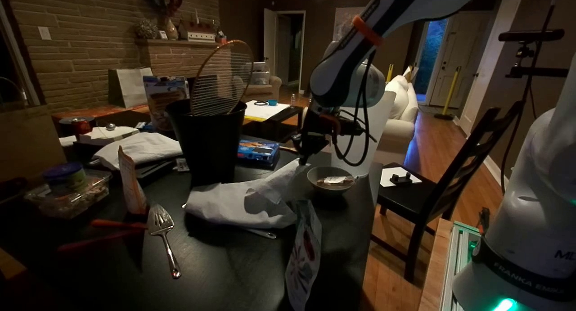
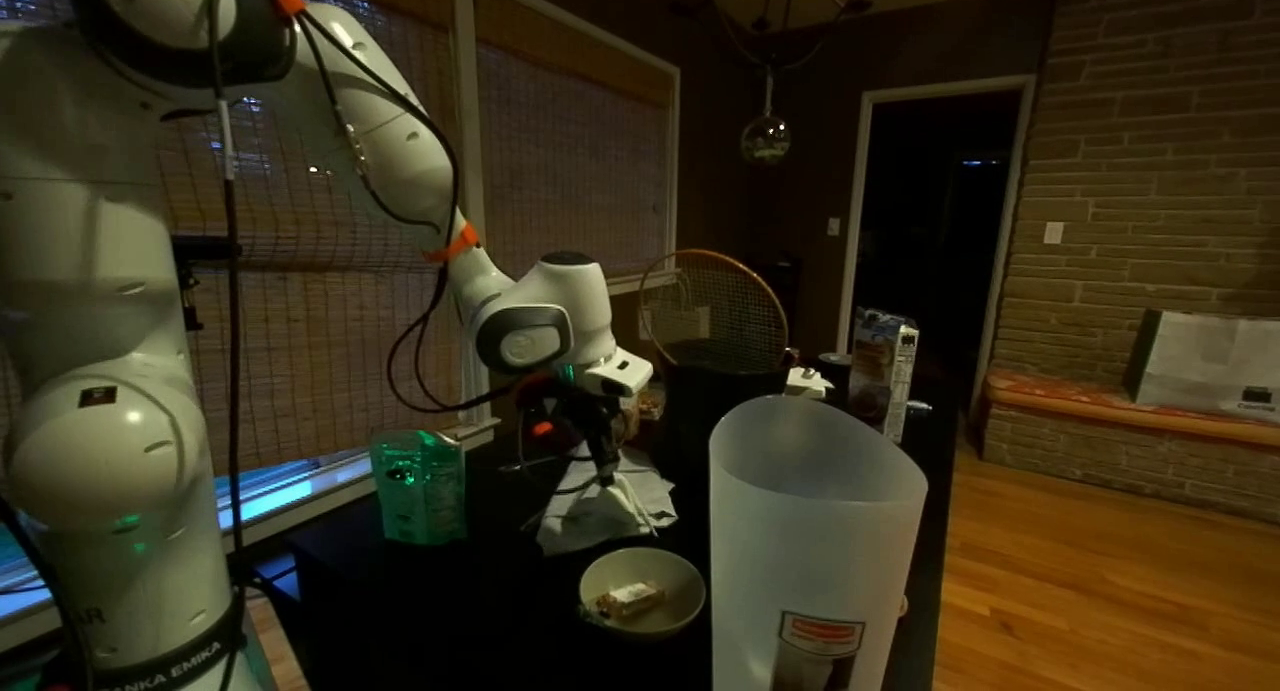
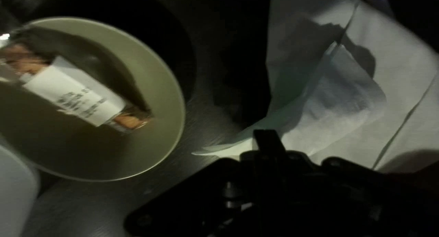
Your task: Put the tissue in the grey bowl on the right
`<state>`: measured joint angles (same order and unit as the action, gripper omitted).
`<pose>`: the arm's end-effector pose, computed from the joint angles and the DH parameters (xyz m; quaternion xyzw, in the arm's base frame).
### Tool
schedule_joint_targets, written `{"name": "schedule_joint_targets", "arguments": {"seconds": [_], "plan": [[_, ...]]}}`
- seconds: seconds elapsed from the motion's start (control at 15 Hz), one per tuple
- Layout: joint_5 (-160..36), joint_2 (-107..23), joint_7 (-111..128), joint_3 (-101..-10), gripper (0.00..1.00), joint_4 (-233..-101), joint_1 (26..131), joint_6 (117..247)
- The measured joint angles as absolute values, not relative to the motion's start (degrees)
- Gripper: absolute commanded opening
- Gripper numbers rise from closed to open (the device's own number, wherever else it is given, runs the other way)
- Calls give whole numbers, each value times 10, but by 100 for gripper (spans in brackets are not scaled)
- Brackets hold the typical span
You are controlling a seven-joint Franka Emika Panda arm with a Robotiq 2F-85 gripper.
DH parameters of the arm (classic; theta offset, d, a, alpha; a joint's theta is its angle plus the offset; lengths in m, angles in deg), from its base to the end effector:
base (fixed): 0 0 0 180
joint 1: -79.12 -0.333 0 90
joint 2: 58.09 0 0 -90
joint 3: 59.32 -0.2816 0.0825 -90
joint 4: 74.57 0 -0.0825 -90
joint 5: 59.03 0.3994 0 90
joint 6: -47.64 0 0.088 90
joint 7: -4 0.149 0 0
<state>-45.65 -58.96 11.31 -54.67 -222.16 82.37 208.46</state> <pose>0.4815 -0.0746 0.2036 -0.9631 0.2341 -0.1221 0.0515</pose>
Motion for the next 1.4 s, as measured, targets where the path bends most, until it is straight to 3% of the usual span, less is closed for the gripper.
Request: {"name": "schedule_joint_targets", "arguments": {"seconds": [0.47, 0.93, 1.4], "plan": [[-575, -617, 225, -522, 0, -2257, 867, 2123], [-681, -615, 252, -522, 0, -2277, 884, 2017], [-830, -663, 468, -514, 0, -2294, 954, 2006]]}}
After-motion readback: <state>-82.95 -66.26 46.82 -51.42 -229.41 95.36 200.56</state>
